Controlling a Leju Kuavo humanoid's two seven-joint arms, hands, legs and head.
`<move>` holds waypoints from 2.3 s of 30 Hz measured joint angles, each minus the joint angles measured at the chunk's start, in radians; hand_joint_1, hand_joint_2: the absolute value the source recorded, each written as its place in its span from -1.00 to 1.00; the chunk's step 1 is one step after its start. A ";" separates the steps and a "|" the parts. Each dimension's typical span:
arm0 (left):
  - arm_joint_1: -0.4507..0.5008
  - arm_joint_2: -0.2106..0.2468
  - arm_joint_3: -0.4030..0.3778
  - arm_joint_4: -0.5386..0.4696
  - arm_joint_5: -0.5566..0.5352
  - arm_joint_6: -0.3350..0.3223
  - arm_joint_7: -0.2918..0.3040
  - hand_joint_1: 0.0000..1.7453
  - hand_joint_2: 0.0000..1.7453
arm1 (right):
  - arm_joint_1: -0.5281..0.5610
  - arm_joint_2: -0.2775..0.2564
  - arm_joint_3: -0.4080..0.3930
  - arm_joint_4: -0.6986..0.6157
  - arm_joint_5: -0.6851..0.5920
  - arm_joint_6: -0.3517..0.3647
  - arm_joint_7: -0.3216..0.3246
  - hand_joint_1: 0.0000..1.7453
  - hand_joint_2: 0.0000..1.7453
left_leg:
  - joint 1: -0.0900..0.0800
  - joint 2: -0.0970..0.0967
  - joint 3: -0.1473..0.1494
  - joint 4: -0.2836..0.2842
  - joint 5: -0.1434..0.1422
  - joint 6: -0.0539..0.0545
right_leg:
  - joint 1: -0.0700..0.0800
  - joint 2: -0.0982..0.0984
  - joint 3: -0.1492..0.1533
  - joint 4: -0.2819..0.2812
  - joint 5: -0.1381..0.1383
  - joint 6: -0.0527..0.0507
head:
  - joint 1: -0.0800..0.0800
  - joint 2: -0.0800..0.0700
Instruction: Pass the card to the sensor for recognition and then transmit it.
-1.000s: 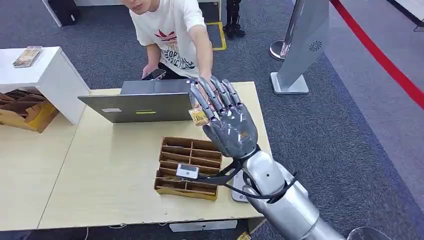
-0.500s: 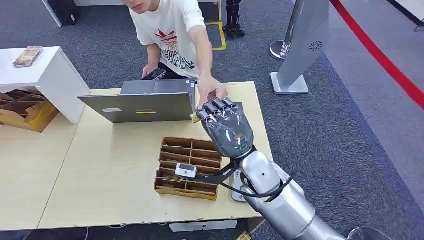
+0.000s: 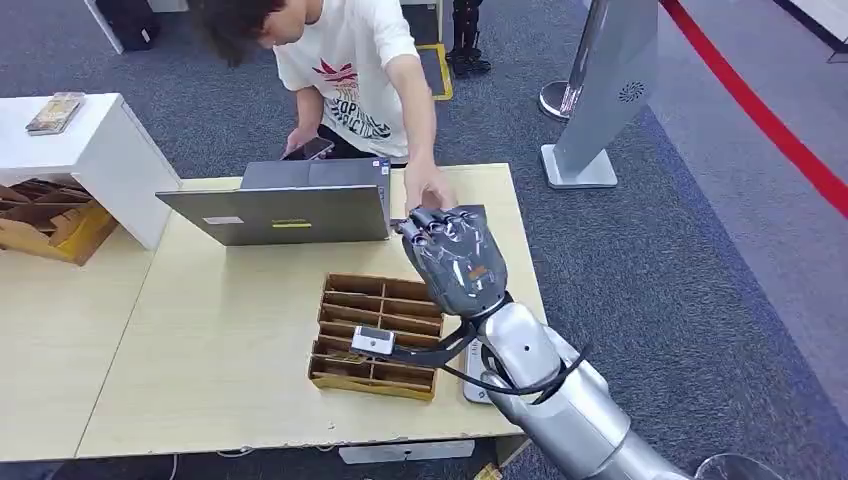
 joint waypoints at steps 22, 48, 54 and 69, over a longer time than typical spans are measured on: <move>0.003 -0.006 0.000 0.001 0.034 0.005 -0.016 -1.00 -1.00 | 0.084 0.042 -0.075 -0.089 -0.453 0.118 -0.053 1.00 1.00 | 0.000 0.000 0.000 0.000 0.000 0.000 | 0.000 0.000 -0.001 0.000 0.000 0.000 | 0.000 0.000; 0.010 -0.037 0.000 0.044 0.165 0.004 -0.063 -1.00 -1.00 | 0.357 -0.061 -0.412 -0.404 -1.444 0.515 -0.074 1.00 1.00 | 0.000 0.000 -0.001 0.000 0.000 0.000 | 0.000 0.000 -0.001 0.000 0.000 0.000 | 0.000 0.000; 0.010 -0.038 0.001 0.044 0.190 0.005 -0.060 -1.00 -1.00 | 0.368 -0.090 -0.418 -0.394 -1.127 0.465 0.006 1.00 1.00 | 0.000 0.000 -0.001 0.000 0.000 0.000 | 0.000 0.000 -0.001 0.000 0.000 0.000 | 0.000 0.000; 0.004 -0.042 0.000 0.046 0.233 0.006 -0.026 -1.00 -1.00 | 0.483 -0.076 -0.487 -0.386 -0.539 0.433 0.157 1.00 1.00 | 0.000 0.000 -0.001 0.000 -0.001 0.001 | 0.000 -0.001 -0.001 0.000 0.000 0.000 | 0.000 0.000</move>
